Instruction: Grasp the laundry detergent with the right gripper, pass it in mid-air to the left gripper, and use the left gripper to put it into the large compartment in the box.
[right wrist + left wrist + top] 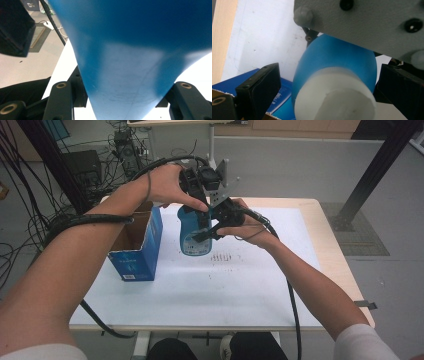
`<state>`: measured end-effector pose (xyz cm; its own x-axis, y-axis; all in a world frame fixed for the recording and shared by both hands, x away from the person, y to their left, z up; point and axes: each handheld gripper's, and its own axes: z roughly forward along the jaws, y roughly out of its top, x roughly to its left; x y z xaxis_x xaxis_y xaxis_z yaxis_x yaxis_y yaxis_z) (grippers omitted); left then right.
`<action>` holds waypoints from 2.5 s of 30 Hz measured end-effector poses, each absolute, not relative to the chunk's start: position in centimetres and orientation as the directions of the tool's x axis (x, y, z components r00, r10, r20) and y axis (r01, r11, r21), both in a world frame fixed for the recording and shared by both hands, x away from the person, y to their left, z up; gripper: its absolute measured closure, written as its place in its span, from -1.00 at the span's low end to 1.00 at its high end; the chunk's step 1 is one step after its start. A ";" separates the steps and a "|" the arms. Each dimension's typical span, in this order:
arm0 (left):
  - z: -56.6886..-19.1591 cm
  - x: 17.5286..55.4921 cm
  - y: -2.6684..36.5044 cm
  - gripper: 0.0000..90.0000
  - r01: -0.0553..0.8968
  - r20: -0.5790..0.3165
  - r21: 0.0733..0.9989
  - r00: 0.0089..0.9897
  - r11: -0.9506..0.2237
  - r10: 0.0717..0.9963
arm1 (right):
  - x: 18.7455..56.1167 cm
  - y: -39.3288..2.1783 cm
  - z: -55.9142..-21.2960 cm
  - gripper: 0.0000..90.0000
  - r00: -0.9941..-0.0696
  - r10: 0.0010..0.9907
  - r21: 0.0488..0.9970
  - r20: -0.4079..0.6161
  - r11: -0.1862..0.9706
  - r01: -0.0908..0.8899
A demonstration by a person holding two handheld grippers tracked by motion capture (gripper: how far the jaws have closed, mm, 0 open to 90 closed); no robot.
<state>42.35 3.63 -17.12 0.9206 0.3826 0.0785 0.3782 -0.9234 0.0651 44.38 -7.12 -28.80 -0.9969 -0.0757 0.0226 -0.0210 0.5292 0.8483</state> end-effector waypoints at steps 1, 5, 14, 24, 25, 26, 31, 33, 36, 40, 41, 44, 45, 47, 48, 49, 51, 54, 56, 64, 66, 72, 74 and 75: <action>-17.1 42.4 3.6 -0.88 0.373 0.079 0.061 0.923 -0.926 0.377 | 44.4 -7.1 -28.8 -0.02 -0.997 -0.074 0.849 0.021 0.529 -0.021; -17.1 42.3 3.6 -0.88 0.380 0.078 0.067 0.920 -0.923 0.384 | 44.5 -7.1 -28.8 -0.02 -0.997 -0.075 0.851 0.016 0.524 -0.026; -17.1 42.4 3.6 -0.88 0.377 0.084 0.066 0.920 -0.924 0.382 | 44.5 -7.2 -28.7 -0.02 -0.997 -0.072 0.849 0.019 0.527 -0.022; -17.1 42.4 3.5 -0.87 0.373 0.090 0.052 0.922 -0.926 0.376 | 44.5 -7.3 -28.6 -0.02 -0.997 -0.075 0.853 0.011 0.521 -0.030; -17.1 42.4 3.5 -0.86 0.374 0.092 0.054 0.921 -0.926 0.378 | 44.5 -7.4 -28.6 -0.02 -0.998 -0.067 0.850 0.017 0.526 -0.021; -17.1 42.4 3.5 -0.86 0.368 0.093 0.052 0.924 -0.928 0.372 | 44.5 -7.4 -28.6 -0.02 -0.998 -0.067 0.851 0.017 0.525 -0.021; -17.0 42.4 3.3 -0.83 0.368 0.093 0.056 0.924 -0.928 0.372 | 44.5 -7.3 -28.5 -0.02 -0.997 -0.074 0.854 0.010 0.519 -0.030; -17.0 42.4 3.3 -0.80 0.362 0.099 0.053 0.926 -0.931 0.365 | 44.4 -7.3 -28.5 -0.02 -0.997 -0.073 0.854 0.009 0.519 -0.030; -17.0 42.4 3.3 -0.78 0.356 0.105 0.057 0.927 -0.933 0.360 | 44.4 -7.4 -28.5 -0.02 -0.997 -0.071 0.853 0.005 0.520 -0.032; -17.0 42.3 3.3 -0.76 0.357 0.107 0.056 0.926 -0.932 0.361 | 44.4 -7.5 -28.5 -0.02 -0.998 -0.066 0.852 0.010 0.523 -0.026; -17.0 42.3 3.3 -0.75 0.357 0.107 0.057 0.926 -0.932 0.361 | 44.4 -7.5 -28.4 -0.02 -0.998 -0.065 0.853 0.010 0.521 -0.025; -17.0 42.3 3.2 -0.72 0.358 0.107 0.052 0.926 -0.932 0.362 | 44.5 -7.5 -28.4 -0.02 -0.998 -0.069 0.856 0.003 0.517 -0.033; -17.1 42.3 3.1 -0.72 0.358 0.108 0.056 0.926 -0.932 0.362 | 44.5 -7.5 -28.4 -0.02 -0.998 -0.069 0.856 0.002 0.516 -0.035; -16.9 42.4 3.1 -0.66 0.353 0.100 0.054 0.929 -0.934 0.357 | 44.4 -7.5 -28.4 -0.02 -0.997 -0.072 0.856 0.006 0.516 -0.033; -17.0 42.4 3.1 -0.63 0.360 0.096 0.062 0.926 -0.931 0.365 | 44.4 -7.5 -28.4 -0.02 -0.997 -0.072 0.855 0.005 0.517 -0.033; -16.9 42.4 3.1 -0.62 0.360 0.095 0.058 0.926 -0.931 0.364 | 44.4 -7.5 -28.4 -0.02 -0.997 -0.072 0.855 0.003 0.517 -0.034; -16.8 42.4 3.2 -0.52 0.357 0.097 0.055 0.928 -0.933 0.361 | 44.4 -7.5 -28.4 -0.02 -0.997 -0.072 0.854 0.001 0.519 -0.037; -16.9 42.5 3.2 -0.42 0.350 0.090 0.057 0.931 -0.935 0.354 | 44.4 -7.5 -28.4 -0.02 -0.997 -0.076 0.855 -0.003 0.517 -0.042; -17.0 42.5 3.2 -0.39 0.347 0.087 0.054 0.933 -0.936 0.350 | 44.3 -7.5 -28.4 -0.02 -0.997 -0.075 0.855 0.004 0.517 -0.035; -17.2 42.6 3.1 -0.26 0.342 0.071 0.048 0.936 -0.939 0.345 | 44.3 -7.7 -28.4 -0.02 -0.997 -0.079 0.854 0.002 0.518 -0.040; -17.2 42.6 3.1 -0.25 0.340 0.071 0.044 0.937 -0.939 0.342 | 44.3 -7.7 -28.4 -0.02 -0.997 -0.081 0.854 -0.001 0.519 -0.043; -17.2 42.6 3.0 -0.24 0.332 0.075 0.041 0.940 -0.942 0.334 | 44.3 -7.8 -28.4 -0.02 -0.997 -0.083 0.855 -0.004 0.517 -0.047; -17.2 42.5 2.9 -0.24 0.334 0.075 0.038 0.939 -0.942 0.336 | 44.3 -7.7 -28.4 -0.03 -0.997 -0.083 0.855 -0.005 0.517 -0.047; -17.2 42.5 3.0 -0.24 0.333 0.076 0.036 0.939 -0.942 0.335 | 44.3 -7.7 -28.4 -0.03 -0.997 -0.083 0.855 -0.006 0.517 -0.048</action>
<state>42.51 2.96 -17.20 0.9391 0.3353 0.0756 0.3335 -0.9421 0.0356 44.30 -7.73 -28.40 -0.9966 -0.0828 -0.0062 -0.0483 0.5170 0.8546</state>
